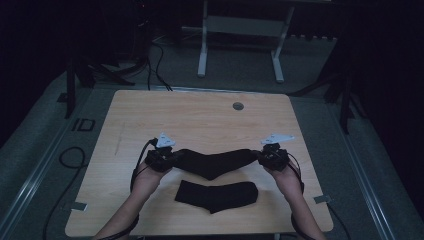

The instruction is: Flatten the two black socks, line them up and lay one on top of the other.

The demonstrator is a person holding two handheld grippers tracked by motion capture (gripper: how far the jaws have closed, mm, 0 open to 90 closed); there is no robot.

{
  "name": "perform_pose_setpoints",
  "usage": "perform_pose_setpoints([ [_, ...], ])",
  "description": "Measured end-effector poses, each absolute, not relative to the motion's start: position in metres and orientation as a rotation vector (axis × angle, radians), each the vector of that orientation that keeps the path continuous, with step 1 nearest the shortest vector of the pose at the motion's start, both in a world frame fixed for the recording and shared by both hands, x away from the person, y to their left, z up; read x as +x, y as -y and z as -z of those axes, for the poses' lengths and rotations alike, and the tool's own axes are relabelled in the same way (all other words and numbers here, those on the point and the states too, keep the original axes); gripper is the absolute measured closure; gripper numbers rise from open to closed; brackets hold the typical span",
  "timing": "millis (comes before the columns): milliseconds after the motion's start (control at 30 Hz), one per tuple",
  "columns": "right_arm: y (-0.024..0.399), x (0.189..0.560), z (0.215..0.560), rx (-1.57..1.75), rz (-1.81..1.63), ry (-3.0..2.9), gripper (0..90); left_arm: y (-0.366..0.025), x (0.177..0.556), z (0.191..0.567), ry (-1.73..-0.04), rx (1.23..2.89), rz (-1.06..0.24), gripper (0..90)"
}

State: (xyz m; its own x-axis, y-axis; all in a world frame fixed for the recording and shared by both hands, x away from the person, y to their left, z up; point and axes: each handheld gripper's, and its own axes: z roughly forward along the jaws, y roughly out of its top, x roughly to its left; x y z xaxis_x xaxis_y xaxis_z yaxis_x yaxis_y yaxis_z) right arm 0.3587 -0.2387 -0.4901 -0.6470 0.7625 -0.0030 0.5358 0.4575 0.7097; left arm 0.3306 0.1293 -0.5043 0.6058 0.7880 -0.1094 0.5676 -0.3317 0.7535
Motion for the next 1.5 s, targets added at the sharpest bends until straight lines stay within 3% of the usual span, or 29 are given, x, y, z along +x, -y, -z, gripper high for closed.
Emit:
perform_pose_setpoints([
  [733,0.253,0.291,0.475,1.006,-1.06,-2.402,88.7,-0.135,0.28,0.484,-0.974,2.043,-0.302,85.4],
  [1033,0.257,0.265,0.48,0.996,-1.054,-2.431,88.6,-0.135,0.26,0.494,-0.973,2.063,-0.224,85.4],
  [1500,0.256,0.261,0.509,1.048,-1.023,-2.482,88.4,-0.134,0.262,0.531,-1.027,2.094,-0.122,85.4],
])
